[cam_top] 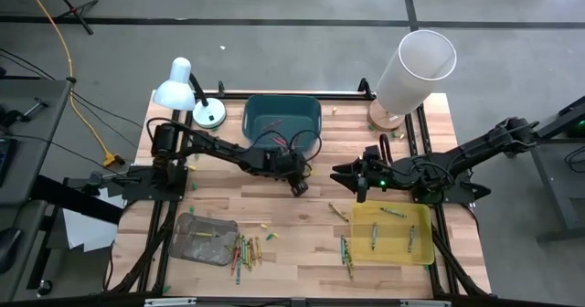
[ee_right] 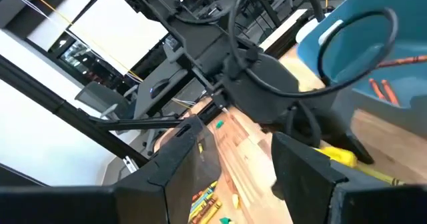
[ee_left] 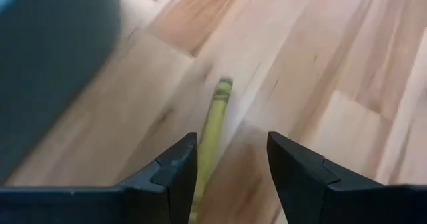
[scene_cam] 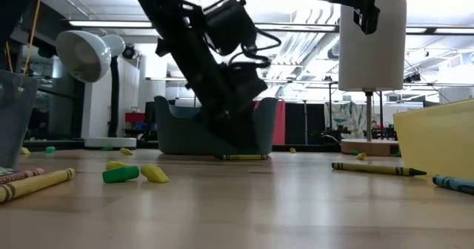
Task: Sort crayons
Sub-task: Put the yellow crayon into the gray bin
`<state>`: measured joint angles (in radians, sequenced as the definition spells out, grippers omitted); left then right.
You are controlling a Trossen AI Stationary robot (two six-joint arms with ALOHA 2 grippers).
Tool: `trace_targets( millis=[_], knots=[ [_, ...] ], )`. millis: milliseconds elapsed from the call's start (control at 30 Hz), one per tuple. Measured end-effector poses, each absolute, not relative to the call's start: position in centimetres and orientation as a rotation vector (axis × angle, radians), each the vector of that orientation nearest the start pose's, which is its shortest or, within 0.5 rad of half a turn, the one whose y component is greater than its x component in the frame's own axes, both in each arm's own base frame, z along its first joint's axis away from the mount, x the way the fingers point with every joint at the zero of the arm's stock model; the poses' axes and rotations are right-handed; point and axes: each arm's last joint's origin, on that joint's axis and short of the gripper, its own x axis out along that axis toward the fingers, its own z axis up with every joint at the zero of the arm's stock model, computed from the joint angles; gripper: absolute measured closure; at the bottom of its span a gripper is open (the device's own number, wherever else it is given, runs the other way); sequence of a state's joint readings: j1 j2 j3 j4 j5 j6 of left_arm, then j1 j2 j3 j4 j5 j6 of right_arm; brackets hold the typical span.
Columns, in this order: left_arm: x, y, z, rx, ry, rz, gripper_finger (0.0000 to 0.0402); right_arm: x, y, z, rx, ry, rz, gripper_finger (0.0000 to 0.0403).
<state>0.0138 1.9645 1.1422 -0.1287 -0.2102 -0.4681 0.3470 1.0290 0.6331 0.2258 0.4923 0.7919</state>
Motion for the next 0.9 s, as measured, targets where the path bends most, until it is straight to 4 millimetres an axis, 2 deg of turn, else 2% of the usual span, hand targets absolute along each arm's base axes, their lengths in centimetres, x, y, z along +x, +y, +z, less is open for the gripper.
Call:
trace_targets(
  millis=[233,300,433,500,600,733,900],
  knots=[
    [38.8,1.3,11.8,-0.388,0.949,0.348,0.0244,21.6,6.4,27.4,0.731,0.094,-0.201,0.0219],
    [38.7,1.1,11.7,-0.382,0.969,0.348,0.0272,21.6,6.4,27.4,0.732,0.093,-0.201,0.0219],
    [37.9,0.3,12.3,-0.388,1.025,0.314,0.0378,21.6,6.4,27.4,0.729,0.095,-0.201,0.0219],
    [37.3,-0.4,13.2,-0.396,1.059,0.276,0.0388,21.6,6.4,27.3,0.726,0.1,-0.203,0.0219],
    [36.4,-1.3,16.0,-0.368,1.04,0.244,0.0398,21.6,6.4,27.3,0.722,0.107,-0.206,0.0219],
    [34.1,-3.2,21.5,-0.294,0.921,0.264,0.04,21.6,6.4,27.2,0.719,0.115,-0.207,0.0219],
    [29.3,-6.9,29.0,-0.283,0.669,0.276,0.0401,21.6,6.3,27.1,0.715,0.123,-0.21,0.0219]
  ],
)
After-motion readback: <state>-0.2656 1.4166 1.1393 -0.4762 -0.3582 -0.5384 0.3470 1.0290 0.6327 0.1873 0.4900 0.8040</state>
